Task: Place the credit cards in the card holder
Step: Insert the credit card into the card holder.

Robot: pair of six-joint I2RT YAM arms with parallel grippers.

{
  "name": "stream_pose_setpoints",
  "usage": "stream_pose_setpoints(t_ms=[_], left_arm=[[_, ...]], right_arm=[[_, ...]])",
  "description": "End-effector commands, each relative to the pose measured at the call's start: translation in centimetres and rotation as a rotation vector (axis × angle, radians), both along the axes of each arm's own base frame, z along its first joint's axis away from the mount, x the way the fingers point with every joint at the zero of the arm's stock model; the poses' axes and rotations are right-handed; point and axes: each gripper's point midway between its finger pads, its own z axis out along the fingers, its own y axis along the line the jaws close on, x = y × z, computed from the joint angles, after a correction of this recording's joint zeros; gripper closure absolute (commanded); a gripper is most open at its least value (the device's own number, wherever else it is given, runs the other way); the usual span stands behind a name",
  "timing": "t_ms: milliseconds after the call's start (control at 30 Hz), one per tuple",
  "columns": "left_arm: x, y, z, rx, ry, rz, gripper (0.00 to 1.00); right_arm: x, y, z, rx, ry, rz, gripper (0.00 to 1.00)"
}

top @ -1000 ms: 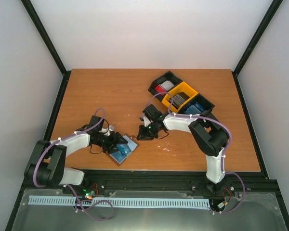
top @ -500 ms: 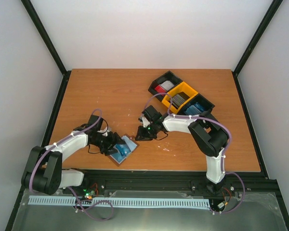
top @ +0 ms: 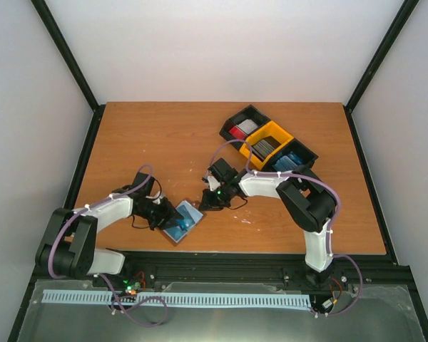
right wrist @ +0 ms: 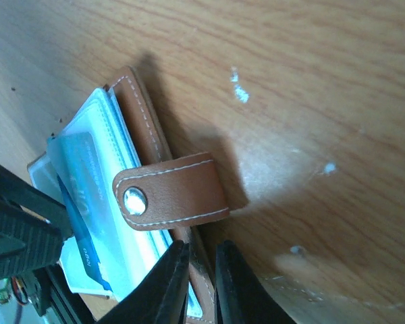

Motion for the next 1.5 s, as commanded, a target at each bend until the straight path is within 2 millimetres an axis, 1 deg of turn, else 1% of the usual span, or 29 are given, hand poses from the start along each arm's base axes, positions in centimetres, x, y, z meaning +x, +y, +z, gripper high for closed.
stream_pose_setpoints(t_ms=[0, 67, 133, 433, 633, 767, 867, 967, 1033, 1100, 1167, 1233, 1367, 1467], left_arm=[[0.6, -0.6, -0.2, -0.009, -0.008, -0.013, 0.69], [0.7, -0.7, -0.2, -0.01, -0.012, -0.021, 0.74], [0.9, -0.9, -0.2, -0.01, -0.016, -0.025, 0.75], [2.2, -1.7, 0.1, -0.041, -0.065, -0.036, 0.75], [2.5, -2.0, 0.2, -0.064, -0.087, -0.044, 0.74], [2.8, -2.5, 0.8, -0.101, -0.121, -0.059, 0.72], [2.2, -2.1, 0.9, -0.072, -0.104, -0.065, 0.7], [1.8, -1.5, 1.1, -0.042, -0.112, -0.064, 0.65], [1.6, -1.6, 0.9, -0.05, -0.106, -0.07, 0.64], [1.5, -1.9, 0.4, -0.065, -0.092, -0.079, 0.66], [1.9, -2.2, 0.4, -0.08, -0.096, -0.083, 0.69], [2.5, -2.5, 0.8, -0.09, -0.115, -0.09, 0.69], [3.1, -3.2, 1.1, -0.128, -0.13, -0.118, 0.7], [3.4, -3.5, 1.2, -0.138, -0.144, -0.143, 0.7]], right_arm=[[-3.4, -2.5, -4.6, -0.162, 0.101, 0.035, 0.87], [-3.5, -2.5, -4.6, -0.165, 0.103, 0.04, 0.88], [-3.5, -2.5, -4.6, -0.164, 0.104, 0.042, 0.88], [-3.8, -2.7, -4.9, -0.171, 0.11, 0.046, 0.89], [-3.6, -2.8, -4.9, -0.182, 0.103, 0.039, 0.88], [-3.3, -2.9, -4.8, -0.19, 0.094, 0.029, 0.88], [-3.2, -3.0, -4.8, -0.194, 0.088, 0.023, 0.87], [-3.2, -2.9, -4.8, -0.195, 0.087, 0.02, 0.87], [-3.2, -2.9, -4.9, -0.193, 0.089, 0.019, 0.87], [-3.2, -2.8, -4.9, -0.191, 0.091, 0.018, 0.87], [-3.2, -2.8, -4.9, -0.19, 0.093, 0.018, 0.87], [-3.2, -2.9, -4.9, -0.192, 0.094, 0.015, 0.87], [-3.0, -2.8, -4.8, -0.195, 0.089, 0.014, 0.87], [-2.3, -3.3, -4.5, -0.214, 0.06, -0.019, 0.88]])
